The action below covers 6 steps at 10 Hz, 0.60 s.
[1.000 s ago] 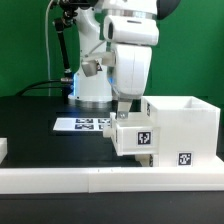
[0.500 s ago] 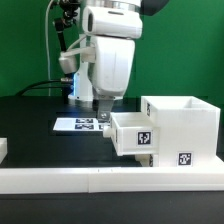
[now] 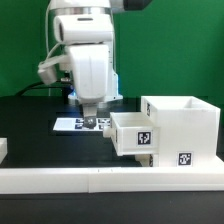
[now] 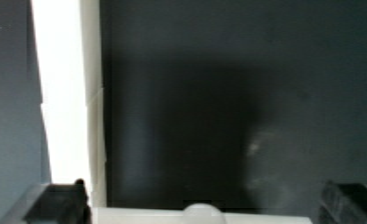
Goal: Assemble drawer
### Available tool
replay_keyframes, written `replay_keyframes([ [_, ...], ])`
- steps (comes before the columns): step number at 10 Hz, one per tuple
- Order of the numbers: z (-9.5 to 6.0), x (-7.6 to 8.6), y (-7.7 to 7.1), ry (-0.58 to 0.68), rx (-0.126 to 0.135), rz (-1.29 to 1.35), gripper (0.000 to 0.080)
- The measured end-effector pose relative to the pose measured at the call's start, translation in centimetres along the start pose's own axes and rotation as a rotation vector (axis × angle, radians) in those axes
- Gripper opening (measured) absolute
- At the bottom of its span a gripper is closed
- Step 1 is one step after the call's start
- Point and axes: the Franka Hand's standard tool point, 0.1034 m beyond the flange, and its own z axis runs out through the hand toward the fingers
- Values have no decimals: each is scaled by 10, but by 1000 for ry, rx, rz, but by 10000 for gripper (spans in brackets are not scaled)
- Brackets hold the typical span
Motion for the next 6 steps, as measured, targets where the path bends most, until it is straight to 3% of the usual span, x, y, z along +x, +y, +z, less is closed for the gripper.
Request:
replay_keyframes([
  [6, 18, 39, 1, 29, 30, 49, 648],
])
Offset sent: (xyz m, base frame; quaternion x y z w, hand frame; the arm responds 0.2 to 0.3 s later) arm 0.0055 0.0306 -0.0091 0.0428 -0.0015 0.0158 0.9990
